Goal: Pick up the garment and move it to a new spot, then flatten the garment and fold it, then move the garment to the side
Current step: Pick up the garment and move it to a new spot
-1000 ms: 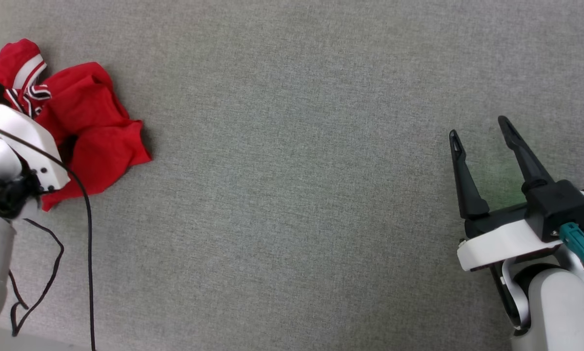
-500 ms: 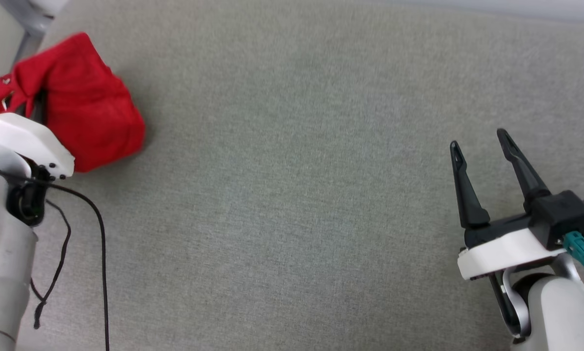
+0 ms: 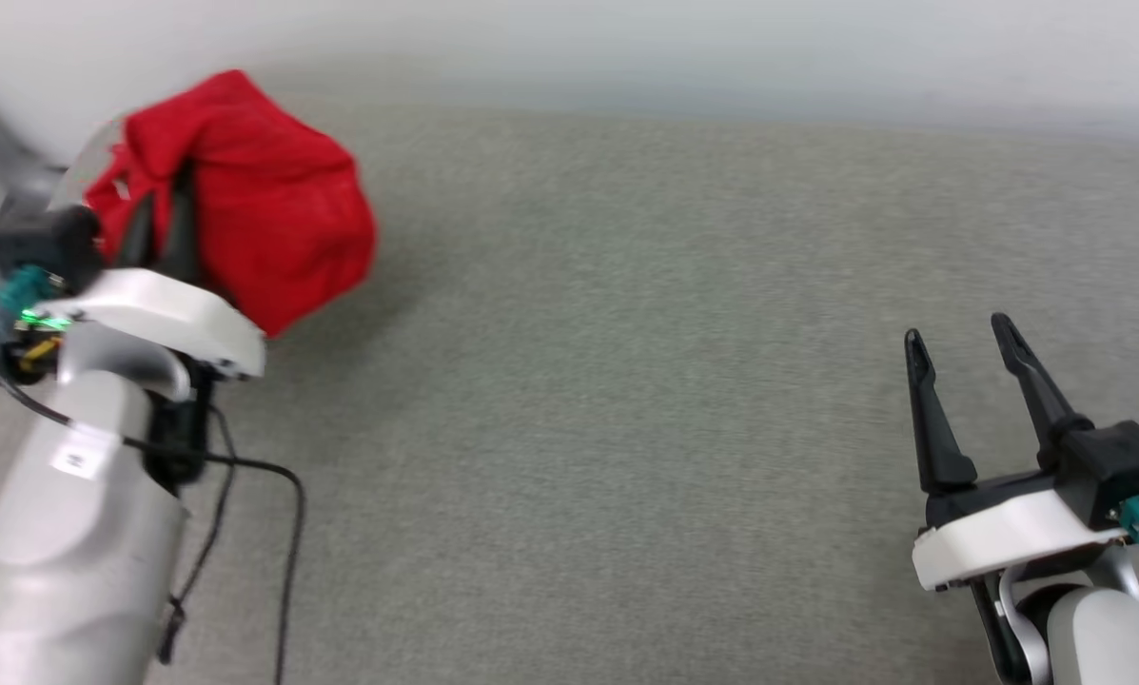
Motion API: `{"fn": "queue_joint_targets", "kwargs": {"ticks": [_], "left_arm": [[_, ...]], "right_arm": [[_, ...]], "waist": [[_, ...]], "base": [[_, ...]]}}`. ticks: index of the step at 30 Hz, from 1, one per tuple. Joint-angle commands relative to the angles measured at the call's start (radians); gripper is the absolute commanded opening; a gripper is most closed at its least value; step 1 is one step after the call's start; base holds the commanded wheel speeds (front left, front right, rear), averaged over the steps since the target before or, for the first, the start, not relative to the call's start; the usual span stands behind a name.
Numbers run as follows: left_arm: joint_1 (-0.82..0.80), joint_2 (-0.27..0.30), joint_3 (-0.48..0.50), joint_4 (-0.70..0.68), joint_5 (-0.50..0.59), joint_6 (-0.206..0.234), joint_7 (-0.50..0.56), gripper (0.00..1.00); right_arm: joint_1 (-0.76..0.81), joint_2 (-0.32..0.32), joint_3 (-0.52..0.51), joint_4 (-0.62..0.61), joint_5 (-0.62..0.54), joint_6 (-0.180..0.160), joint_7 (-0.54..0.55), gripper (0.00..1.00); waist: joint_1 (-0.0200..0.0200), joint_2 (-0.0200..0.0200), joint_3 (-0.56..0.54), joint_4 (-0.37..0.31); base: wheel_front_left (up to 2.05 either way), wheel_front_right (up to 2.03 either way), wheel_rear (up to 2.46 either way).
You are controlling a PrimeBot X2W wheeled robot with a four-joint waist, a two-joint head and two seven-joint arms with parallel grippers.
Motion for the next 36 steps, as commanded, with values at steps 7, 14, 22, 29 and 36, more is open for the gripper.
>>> {"fn": "queue_joint_targets", "kwargs": {"ticks": [7,14,22,29,36], "left_arm": [[0.128,-0.063,-0.055,-0.187,0.043,0.017,-0.006,0.00],[0.214,-0.129,-0.187,-0.303,0.063,-0.009,0.079,0.00],[0.283,-0.197,-0.364,-0.310,0.091,-0.058,0.190,0.00],[0.325,-0.241,-0.500,-0.275,0.121,-0.095,0.235,1.00],[0.303,-0.250,-0.507,-0.303,0.152,-0.081,0.132,1.00]], "right_arm": [[0.036,0.001,-0.013,0.000,0.023,-0.001,-0.008,1.00],[0.056,0.001,-0.020,0.007,0.047,-0.001,-0.017,1.00],[0.060,0.001,-0.017,0.017,0.071,-0.001,-0.033,1.00],[0.050,0.001,-0.016,0.028,0.074,-0.001,-0.045,1.00],[0.051,0.001,-0.016,0.031,0.062,-0.001,-0.035,1.00]], "waist": [[0.0001,0.0000,-0.053,-0.127],[0.0001,0.0000,-0.060,-0.230],[0.0001,0.0000,-0.017,-0.292],[0.0001,0.0000,0.008,-0.285],[0.0001,0.0000,-0.025,-0.244]], "base": [[0.00,0.00,0.00],[0.00,0.00,0.00],[0.00,0.00,0.00],[0.00,0.00,0.00],[0.00,0.00,0.00]]}}
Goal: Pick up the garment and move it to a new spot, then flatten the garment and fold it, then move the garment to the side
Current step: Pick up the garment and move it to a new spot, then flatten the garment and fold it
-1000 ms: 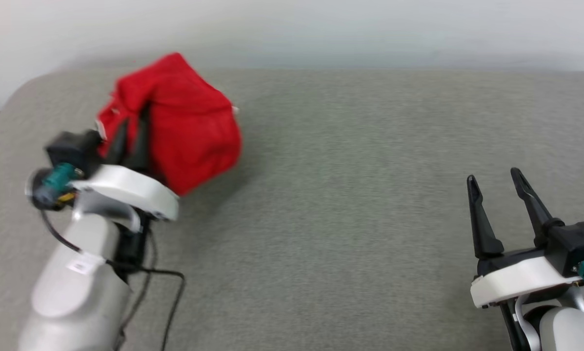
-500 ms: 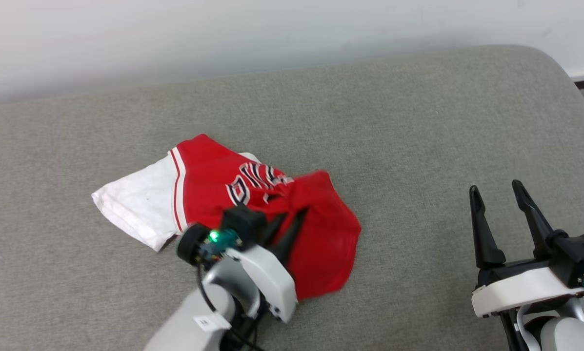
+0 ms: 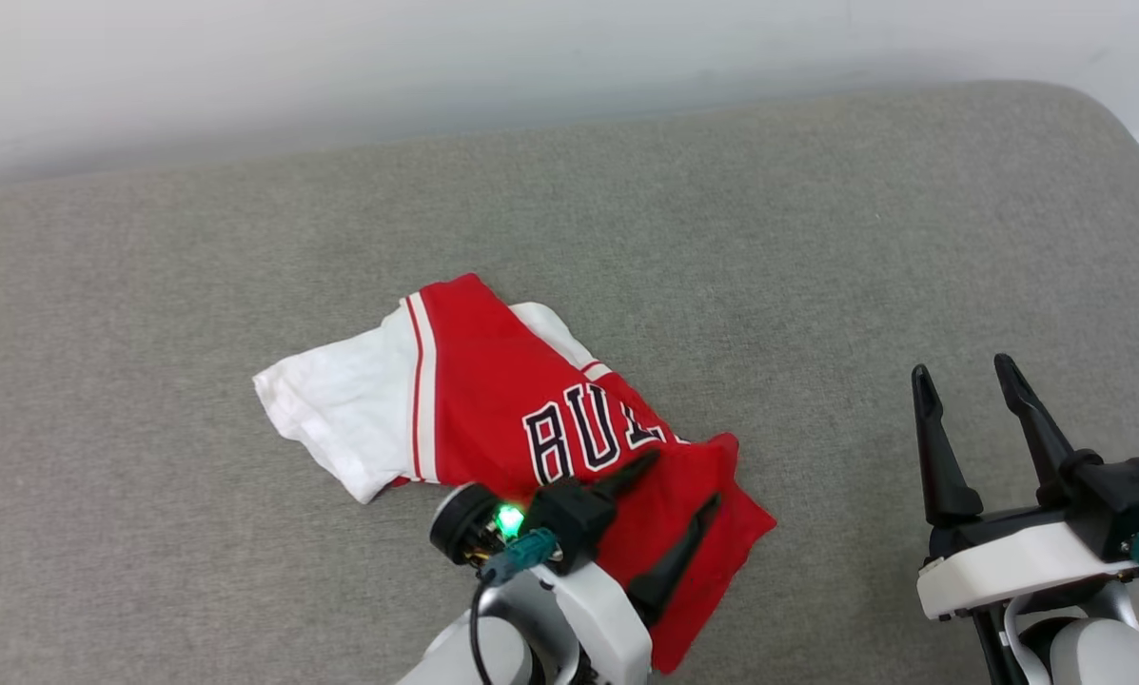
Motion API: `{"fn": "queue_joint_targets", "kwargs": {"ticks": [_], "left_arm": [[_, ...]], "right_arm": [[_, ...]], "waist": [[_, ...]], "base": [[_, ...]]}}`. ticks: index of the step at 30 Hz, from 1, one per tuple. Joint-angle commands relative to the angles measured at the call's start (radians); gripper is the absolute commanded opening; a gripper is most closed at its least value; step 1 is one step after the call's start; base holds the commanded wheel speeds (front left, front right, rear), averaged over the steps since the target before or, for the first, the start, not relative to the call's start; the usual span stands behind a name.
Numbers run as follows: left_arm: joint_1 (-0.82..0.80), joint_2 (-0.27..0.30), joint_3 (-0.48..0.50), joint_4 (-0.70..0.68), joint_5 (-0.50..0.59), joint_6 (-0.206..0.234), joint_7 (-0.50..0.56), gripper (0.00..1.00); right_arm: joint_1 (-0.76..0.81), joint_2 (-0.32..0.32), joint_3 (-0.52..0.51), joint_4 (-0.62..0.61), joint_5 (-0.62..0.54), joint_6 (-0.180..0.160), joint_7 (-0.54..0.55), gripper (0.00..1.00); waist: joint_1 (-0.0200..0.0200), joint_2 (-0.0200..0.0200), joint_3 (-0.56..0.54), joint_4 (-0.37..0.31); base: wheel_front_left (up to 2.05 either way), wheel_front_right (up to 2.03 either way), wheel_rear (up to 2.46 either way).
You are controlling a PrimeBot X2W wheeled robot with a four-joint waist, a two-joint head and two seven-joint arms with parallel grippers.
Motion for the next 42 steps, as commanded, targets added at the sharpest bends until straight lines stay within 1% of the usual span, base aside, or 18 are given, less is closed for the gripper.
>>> {"fn": "queue_joint_targets", "kwargs": {"ticks": [1,5,10,17,23,27,30,36,42], "left_arm": [[-0.013,0.003,0.011,-0.012,0.006,0.010,-0.022,1.00],[-0.019,0.016,0.054,-0.041,0.005,0.046,-0.070,1.00],[-0.004,0.040,0.133,-0.073,-0.003,0.111,-0.110,1.00],[0.057,0.076,0.263,-0.078,-0.025,0.198,-0.136,1.00],[0.137,0.114,0.398,-0.092,-0.032,0.256,-0.142,1.00],[0.198,0.135,0.469,-0.109,-0.019,0.270,-0.142,1.00],[0.234,0.142,0.495,-0.114,-0.012,0.269,-0.142,1.00],[0.264,0.143,0.507,-0.108,-0.002,0.256,-0.142,1.00],[0.254,0.141,0.505,-0.097,0.005,0.246,-0.142,1.00]], "right_arm": [[0.003,0.001,0.000,-0.002,-0.009,-0.001,0.004,1.00],[0.016,0.001,-0.003,-0.007,-0.014,-0.001,0.016,1.00],[0.034,0.001,-0.002,-0.017,-0.018,-0.001,0.036,1.00],[0.056,0.001,0.004,-0.035,-0.016,-0.001,0.059,1.00],[0.081,0.001,0.010,-0.045,-0.001,-0.001,0.072,1.00],[0.100,0.001,0.013,-0.052,0.013,-0.001,0.079,1.00],[0.107,0.001,0.013,-0.056,0.017,-0.001,0.085,1.00],[0.112,0.001,0.013,-0.063,0.018,-0.001,0.089,1.00],[0.109,0.001,0.013,-0.065,0.020,-0.001,0.091,1.00]], "waist": [[0.0000,-0.0001,-0.019,0.016],[0.0000,-0.0001,-0.050,0.040],[0.0000,-0.0001,-0.085,0.063],[0.0000,-0.0001,-0.115,0.081],[0.0000,-0.0001,-0.141,0.087],[0.0000,-0.0001,-0.154,0.089],[0.0000,-0.0001,-0.160,0.087],[0.0000,-0.0001,-0.163,0.089],[0.0000,-0.0001,-0.162,0.092]], "base": [[0.00,0.00,0.00],[0.00,0.00,0.00],[0.00,0.00,0.00],[0.00,0.00,0.00],[0.00,0.00,0.00],[0.00,0.00,0.00],[0.00,0.00,0.00],[0.00,0.00,0.00],[0.00,0.00,0.00]]}}
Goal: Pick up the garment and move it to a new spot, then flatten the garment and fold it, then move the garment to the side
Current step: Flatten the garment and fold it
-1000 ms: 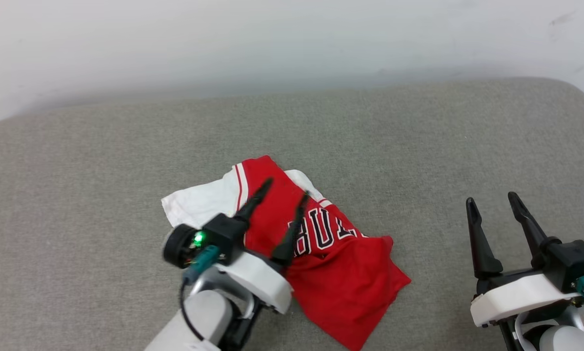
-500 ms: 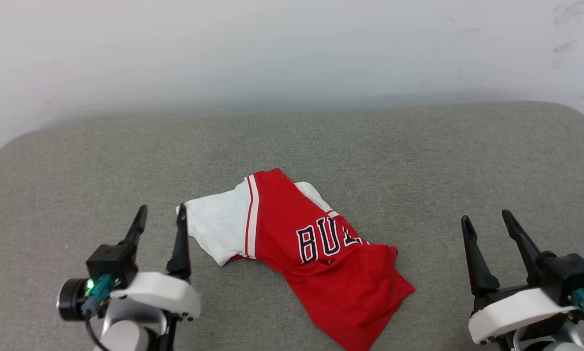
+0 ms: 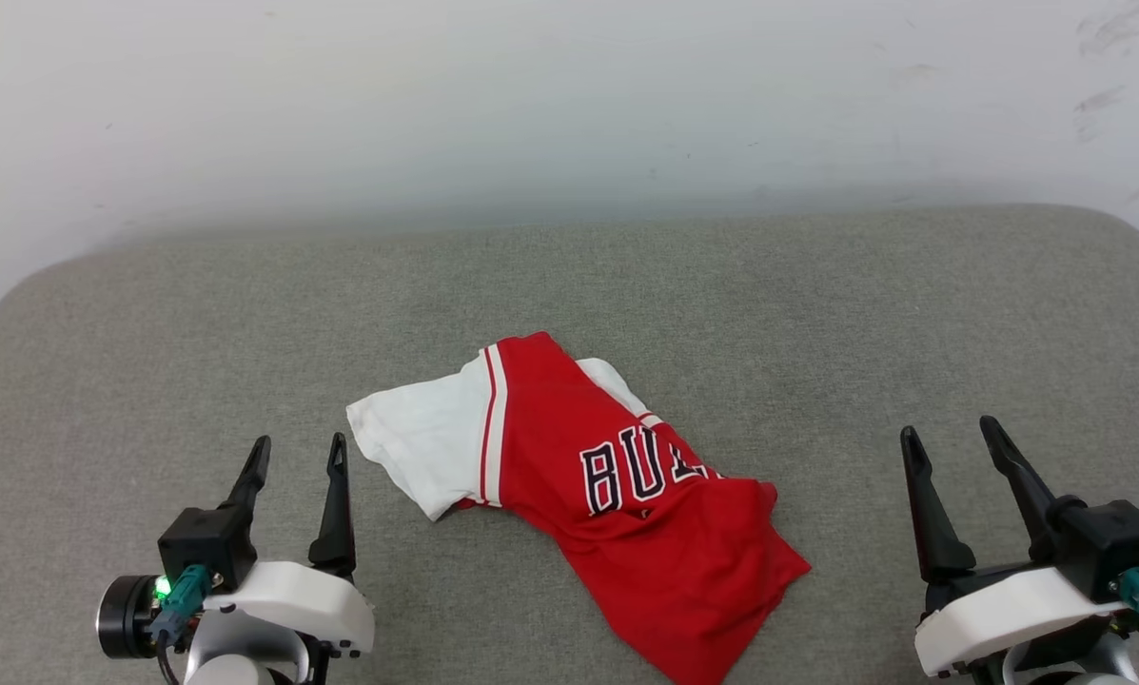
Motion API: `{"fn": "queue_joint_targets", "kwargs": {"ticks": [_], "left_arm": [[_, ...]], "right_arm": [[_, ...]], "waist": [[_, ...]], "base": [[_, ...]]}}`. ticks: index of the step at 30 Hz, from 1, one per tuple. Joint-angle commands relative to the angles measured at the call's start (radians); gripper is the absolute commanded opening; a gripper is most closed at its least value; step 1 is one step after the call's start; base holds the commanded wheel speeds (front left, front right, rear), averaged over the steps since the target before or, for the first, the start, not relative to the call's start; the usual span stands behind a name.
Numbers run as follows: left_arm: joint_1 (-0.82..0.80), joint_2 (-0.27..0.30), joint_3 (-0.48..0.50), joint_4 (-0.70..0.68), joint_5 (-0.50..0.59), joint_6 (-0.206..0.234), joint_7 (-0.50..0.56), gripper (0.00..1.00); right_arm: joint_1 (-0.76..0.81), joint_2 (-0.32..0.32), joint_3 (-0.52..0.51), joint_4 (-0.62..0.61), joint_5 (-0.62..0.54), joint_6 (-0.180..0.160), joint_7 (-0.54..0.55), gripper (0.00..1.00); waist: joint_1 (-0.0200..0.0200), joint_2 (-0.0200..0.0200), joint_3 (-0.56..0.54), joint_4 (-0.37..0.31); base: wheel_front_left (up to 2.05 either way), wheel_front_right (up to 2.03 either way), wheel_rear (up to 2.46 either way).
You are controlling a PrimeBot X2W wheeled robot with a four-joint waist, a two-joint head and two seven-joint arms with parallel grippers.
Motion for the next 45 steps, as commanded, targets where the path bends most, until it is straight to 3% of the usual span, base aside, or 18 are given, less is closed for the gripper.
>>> {"fn": "queue_joint_targets", "kwargs": {"ticks": [1,7,15,23,30,32,34,40,45], "left_arm": [[-0.007,0.000,-0.002,0.002,0.007,-0.003,-0.004,1.00],[-0.086,0.022,-0.023,0.037,-0.029,-0.062,0.087,1.00],[-0.261,0.064,-0.057,0.121,-0.136,-0.170,0.419,1.00],[-0.364,0.080,-0.079,0.205,-0.234,-0.212,0.694,1.00],[-0.368,0.082,-0.160,0.313,-0.255,-0.238,0.901,1.00],[-0.357,0.073,-0.183,0.334,-0.266,-0.248,0.950,0.42],[-0.363,0.073,-0.196,0.333,-0.257,-0.253,0.945,0.00],[-0.390,0.096,-0.166,0.284,-0.190,-0.210,0.769,0.00],[-0.318,0.122,-0.123,0.198,-0.184,-0.152,0.682,0.00]], "right_arm": [[0.003,0.001,0.001,-0.005,0.004,-0.001,0.002,1.00],[-0.010,0.001,-0.002,-0.010,0.003,-0.001,0.005,1.00],[-0.046,0.001,0.009,-0.013,-0.002,-0.001,0.005,1.00],[-0.086,0.001,0.006,-0.001,0.010,-0.001,-0.014,1.00],[-0.110,0.001,0.012,0.026,0.020,-0.001,-0.033,1.00],[-0.115,0.001,0.011,0.034,0.022,-0.001,-0.038,1.00],[-0.120,0.001,0.010,0.041,0.025,-0.001,-0.040,1.00],[-0.118,0.001,0.002,0.063,0.026,-0.001,-0.043,1.00],[-0.102,0.001,-0.006,0.074,0.023,-0.001,-0.042,1.00]], "waist": [[0.0000,-0.0001,0.001,0.000],[0.0000,-0.0001,0.026,0.003],[0.0000,-0.0001,0.116,-0.024],[0.0000,-0.0001,0.213,-0.060],[0.0000,-0.0001,0.247,-0.076],[0.0000,-0.0001,0.249,-0.077],[0.0000,-0.0001,0.248,-0.077],[0.0000,-0.0001,0.223,-0.064],[0.0000,-0.0001,0.184,-0.047]], "base": [[0.00,0.00,0.00],[0.00,0.00,0.00],[0.00,0.00,0.00],[0.00,0.00,0.00],[0.00,0.00,0.00],[0.00,0.00,0.00],[0.00,0.00,0.00],[0.00,0.00,0.00],[0.00,0.00,0.00]]}}
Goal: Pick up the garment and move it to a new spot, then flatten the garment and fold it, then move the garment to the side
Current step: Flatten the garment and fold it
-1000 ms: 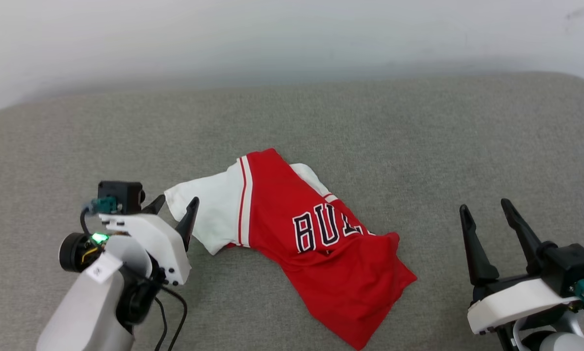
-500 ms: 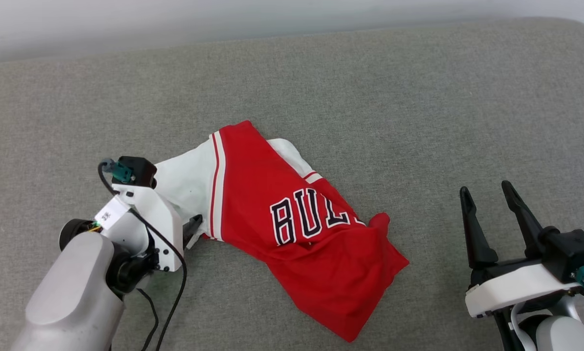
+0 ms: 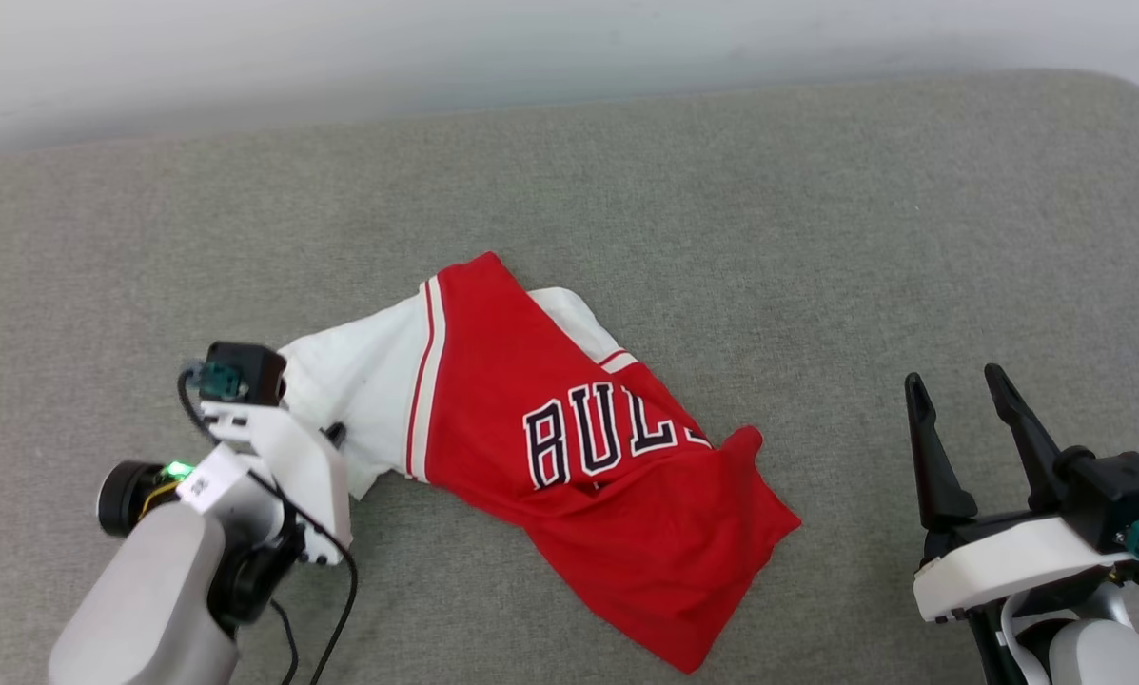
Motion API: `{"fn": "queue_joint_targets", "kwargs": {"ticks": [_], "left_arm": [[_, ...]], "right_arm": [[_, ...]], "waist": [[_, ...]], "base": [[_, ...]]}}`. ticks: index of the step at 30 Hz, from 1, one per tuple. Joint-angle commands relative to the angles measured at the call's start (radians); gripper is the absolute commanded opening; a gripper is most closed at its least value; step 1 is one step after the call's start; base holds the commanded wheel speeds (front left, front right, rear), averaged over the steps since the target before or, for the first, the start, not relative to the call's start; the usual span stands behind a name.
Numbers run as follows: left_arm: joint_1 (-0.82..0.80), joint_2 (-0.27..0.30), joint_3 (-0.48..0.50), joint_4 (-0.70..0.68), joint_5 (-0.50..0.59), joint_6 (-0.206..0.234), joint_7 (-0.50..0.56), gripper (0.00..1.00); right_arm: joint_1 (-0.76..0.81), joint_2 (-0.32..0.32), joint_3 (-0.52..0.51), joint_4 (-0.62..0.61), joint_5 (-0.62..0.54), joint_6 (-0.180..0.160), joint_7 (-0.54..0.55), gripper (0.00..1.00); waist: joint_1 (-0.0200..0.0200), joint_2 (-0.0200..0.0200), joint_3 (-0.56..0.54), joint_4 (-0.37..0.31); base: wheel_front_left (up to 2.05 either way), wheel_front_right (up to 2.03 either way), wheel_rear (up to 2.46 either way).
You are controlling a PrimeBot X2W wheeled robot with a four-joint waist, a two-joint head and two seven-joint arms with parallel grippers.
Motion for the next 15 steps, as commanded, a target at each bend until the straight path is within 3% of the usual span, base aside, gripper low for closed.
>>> {"fn": "queue_joint_targets", "kwargs": {"ticks": [1,9,15], "left_arm": [[0.037,0.010,0.006,-0.027,0.004,0.015,-0.010,0.00],[0.302,0.060,0.063,-0.240,-0.027,0.135,-0.023,0.00],[0.468,0.026,0.071,-0.307,-0.074,0.190,-0.025,0.00]], "right_arm": [[0.010,0.001,-0.003,0.002,-0.003,-0.001,-0.003,1.00],[0.032,0.001,-0.005,-0.008,-0.011,-0.001,0.007,1.00],[0.044,0.001,0.002,-0.011,-0.016,-0.001,0.023,1.00]], "waist": [[-0.0001,0.0000,-0.018,0.013],[-0.0001,0.0000,-0.057,0.039],[-0.0001,0.0000,-0.084,0.044]], "base": [[0.00,0.00,0.00],[0.00,0.00,0.00],[0.00,0.00,0.00]]}}
